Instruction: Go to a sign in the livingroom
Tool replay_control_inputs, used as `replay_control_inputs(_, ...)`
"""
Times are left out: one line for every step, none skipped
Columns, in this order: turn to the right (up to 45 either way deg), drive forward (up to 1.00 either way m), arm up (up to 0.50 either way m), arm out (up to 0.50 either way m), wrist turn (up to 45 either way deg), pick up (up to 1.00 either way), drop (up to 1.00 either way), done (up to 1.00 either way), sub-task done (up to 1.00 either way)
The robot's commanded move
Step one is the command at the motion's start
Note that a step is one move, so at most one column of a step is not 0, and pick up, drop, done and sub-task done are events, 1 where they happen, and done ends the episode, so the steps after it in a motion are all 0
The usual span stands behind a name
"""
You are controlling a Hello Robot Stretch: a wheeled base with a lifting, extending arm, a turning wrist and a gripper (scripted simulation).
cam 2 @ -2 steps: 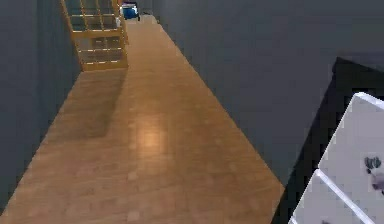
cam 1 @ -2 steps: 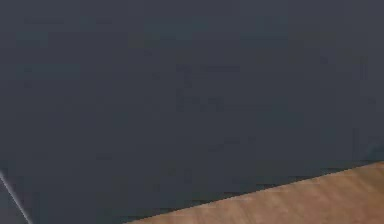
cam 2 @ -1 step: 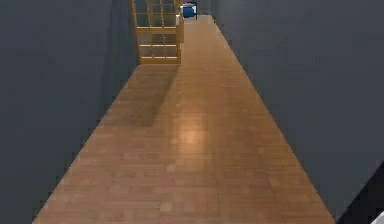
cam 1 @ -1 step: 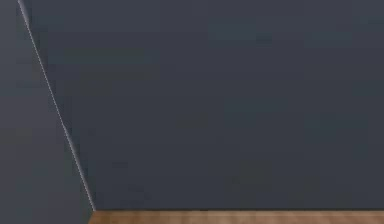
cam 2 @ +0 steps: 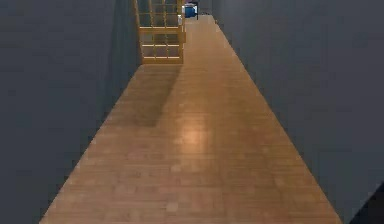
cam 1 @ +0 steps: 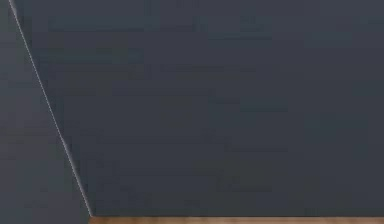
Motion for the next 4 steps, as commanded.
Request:
replay_control_inputs(45.0, 0.00, 0.00, 0.00, 0.0, 0.00, 0.00, 0.00, 0.00)
replay_control_inputs(39.0, 0.00, 0.00, 0.00, 0.0, 0.00, 0.00, 0.00, 0.00)
replay_control_inputs(0.0, 0.55, 0.00, 0.00, 0.0, 0.00, 0.00, 0.00, 0.00)
replay_control_inputs(9.0, 0.00, 0.00, 0.00, 0.0, 0.00, 0.00, 0.00, 0.00)
